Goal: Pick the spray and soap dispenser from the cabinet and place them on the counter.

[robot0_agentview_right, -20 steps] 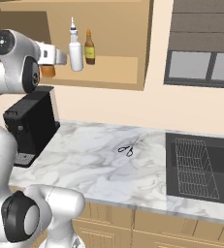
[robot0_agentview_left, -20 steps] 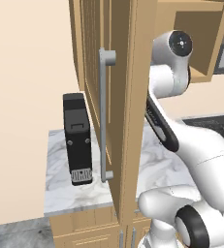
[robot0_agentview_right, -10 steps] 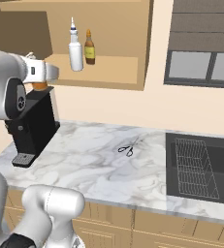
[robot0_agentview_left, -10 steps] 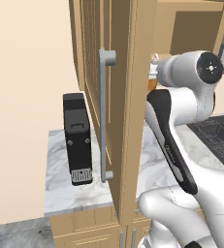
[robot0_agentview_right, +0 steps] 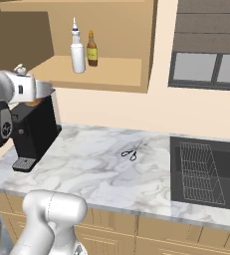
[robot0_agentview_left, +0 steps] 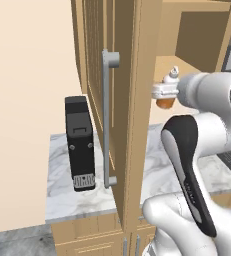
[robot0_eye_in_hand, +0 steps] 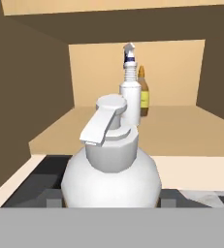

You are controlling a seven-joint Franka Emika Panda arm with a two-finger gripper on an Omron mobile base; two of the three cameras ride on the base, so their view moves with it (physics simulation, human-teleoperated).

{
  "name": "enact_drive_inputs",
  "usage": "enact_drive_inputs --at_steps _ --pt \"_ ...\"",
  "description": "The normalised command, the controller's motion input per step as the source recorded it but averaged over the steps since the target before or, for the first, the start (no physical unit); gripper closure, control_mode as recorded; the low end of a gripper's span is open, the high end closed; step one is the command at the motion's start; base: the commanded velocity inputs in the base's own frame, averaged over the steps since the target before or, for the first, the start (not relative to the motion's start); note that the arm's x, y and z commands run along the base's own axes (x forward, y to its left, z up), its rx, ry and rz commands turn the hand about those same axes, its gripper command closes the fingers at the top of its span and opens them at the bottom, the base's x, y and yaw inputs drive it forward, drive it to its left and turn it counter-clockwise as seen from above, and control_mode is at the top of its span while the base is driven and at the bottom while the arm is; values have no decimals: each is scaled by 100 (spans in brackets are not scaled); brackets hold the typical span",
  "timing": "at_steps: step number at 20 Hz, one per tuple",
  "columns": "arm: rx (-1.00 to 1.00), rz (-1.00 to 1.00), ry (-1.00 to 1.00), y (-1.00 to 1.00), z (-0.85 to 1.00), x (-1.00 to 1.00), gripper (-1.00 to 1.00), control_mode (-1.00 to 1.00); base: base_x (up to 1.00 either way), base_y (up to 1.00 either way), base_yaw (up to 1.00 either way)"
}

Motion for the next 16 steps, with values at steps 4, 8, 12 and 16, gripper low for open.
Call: enact_drive_inputs --at_steps 4,8,12,16 --pt "-4 -7 0 -7 -17 -44 100 -100 0 0 0" --pt "-3 -9 1 -14 -35 -23 100 -100 0 0 0" --pt "-4 -9 1 -12 -54 -17 100 -100 0 0 0" --pt "-2 -7 0 -8 -74 -16 100 -100 0 0 0"
